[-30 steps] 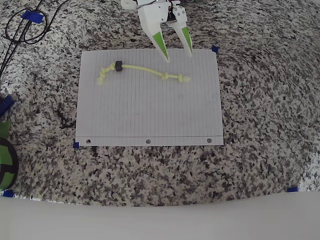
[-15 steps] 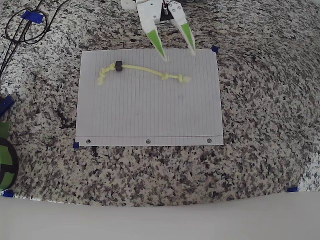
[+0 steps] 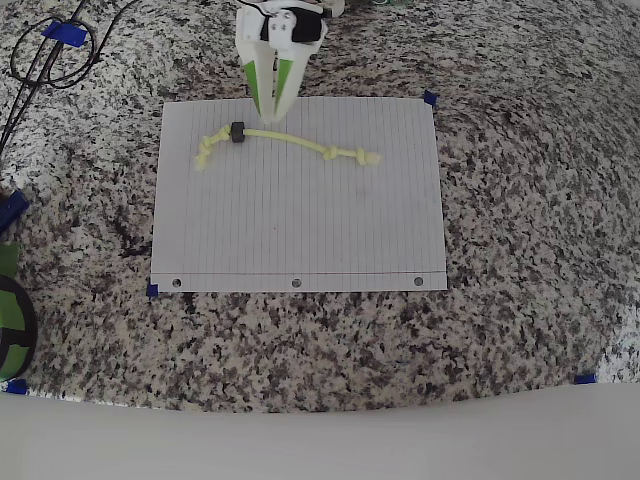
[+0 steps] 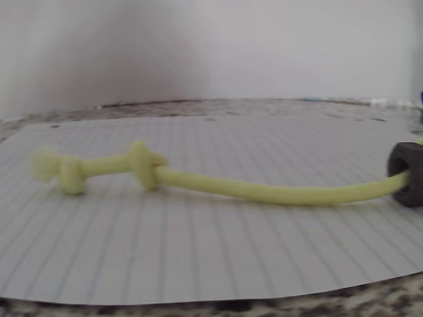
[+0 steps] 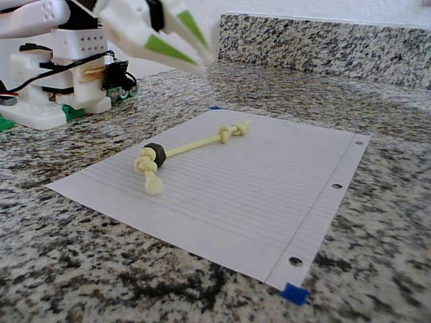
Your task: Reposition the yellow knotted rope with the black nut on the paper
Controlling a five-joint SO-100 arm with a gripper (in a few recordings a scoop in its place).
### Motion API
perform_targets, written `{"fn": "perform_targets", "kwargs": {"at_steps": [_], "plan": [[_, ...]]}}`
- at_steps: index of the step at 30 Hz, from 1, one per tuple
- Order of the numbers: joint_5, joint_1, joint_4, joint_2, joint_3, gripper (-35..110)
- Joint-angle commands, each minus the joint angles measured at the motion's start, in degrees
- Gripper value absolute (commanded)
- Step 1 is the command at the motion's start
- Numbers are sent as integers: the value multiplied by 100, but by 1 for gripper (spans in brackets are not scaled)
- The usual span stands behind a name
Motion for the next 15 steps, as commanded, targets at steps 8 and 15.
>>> {"fn": "perform_targets", "kwargs": {"at_steps": [8, 15], "plan": [[-1573, 149, 2399, 264, -703, 0], [-1556, 360, 2997, 264, -853, 0]]}}
